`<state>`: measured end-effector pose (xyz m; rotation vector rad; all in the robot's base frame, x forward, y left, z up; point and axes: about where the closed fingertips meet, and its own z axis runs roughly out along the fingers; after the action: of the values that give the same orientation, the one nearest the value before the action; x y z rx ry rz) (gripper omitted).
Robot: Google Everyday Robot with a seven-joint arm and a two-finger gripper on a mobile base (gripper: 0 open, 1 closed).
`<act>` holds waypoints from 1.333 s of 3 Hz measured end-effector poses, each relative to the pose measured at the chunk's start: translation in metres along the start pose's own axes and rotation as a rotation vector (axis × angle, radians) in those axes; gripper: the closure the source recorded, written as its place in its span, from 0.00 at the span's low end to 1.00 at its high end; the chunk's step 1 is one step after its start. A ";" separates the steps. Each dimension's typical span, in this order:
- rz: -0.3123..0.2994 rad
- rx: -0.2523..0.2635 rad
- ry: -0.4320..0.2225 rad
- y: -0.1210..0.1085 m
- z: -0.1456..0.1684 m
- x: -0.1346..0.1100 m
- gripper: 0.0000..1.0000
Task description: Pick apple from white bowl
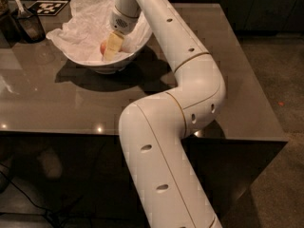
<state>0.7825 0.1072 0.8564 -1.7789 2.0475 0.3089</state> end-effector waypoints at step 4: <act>0.008 -0.004 0.014 -0.001 0.006 0.005 0.66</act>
Offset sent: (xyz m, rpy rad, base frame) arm 0.0013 -0.0019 -0.0063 -0.0107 0.0079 -0.0062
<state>0.7840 0.1051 0.8492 -1.7803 2.0656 0.3035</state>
